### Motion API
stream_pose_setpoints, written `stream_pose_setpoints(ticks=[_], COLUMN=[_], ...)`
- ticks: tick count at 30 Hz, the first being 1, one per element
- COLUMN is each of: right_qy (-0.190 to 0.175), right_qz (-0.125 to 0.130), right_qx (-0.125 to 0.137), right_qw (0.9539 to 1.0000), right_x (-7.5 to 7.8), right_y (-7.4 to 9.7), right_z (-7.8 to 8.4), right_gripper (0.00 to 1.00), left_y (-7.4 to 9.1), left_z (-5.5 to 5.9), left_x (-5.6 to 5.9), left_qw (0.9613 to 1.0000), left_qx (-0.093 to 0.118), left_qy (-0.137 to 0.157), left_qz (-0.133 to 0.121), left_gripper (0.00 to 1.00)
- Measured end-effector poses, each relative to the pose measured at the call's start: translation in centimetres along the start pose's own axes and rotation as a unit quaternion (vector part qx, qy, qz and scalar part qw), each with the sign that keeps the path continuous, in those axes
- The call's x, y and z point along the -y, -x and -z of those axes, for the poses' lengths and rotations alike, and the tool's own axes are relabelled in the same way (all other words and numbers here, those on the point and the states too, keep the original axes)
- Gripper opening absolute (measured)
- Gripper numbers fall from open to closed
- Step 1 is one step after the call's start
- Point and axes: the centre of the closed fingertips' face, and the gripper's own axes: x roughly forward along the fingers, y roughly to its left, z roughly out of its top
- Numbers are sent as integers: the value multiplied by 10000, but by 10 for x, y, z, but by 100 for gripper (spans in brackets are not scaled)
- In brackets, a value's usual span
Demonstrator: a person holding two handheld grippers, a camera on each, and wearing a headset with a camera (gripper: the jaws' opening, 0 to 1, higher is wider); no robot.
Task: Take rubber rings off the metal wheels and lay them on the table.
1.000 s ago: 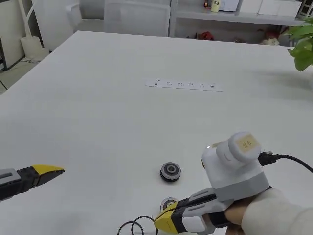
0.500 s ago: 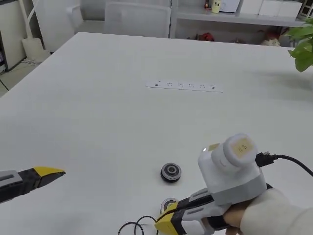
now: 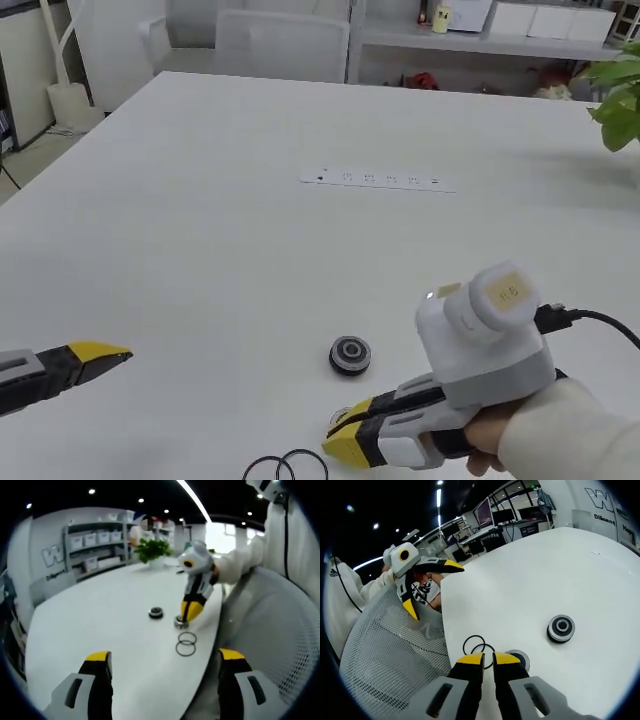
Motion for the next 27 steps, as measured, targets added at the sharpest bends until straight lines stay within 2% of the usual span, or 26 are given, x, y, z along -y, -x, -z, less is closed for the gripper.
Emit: stream_pose_setpoints(ticks=[4,23,27], right_qy=[-10,20,19], right_qz=[66,386,440], right_qx=[109,583,672], right_qw=[9999,9975,9968], right_x=[3,15,16], right_y=[4,24,28], right_z=[-6,-28,-32], right_gripper=[6,16,18], left_y=[2,6,8], left_z=[-4,-10,-12], left_x=[-1,-1,-2], left_qw=[9999,9997,9996], left_qx=[75,61,90], left_qy=[8,-126,-71], left_qz=[-70,-198,-272], left_gripper=[89,89,88])
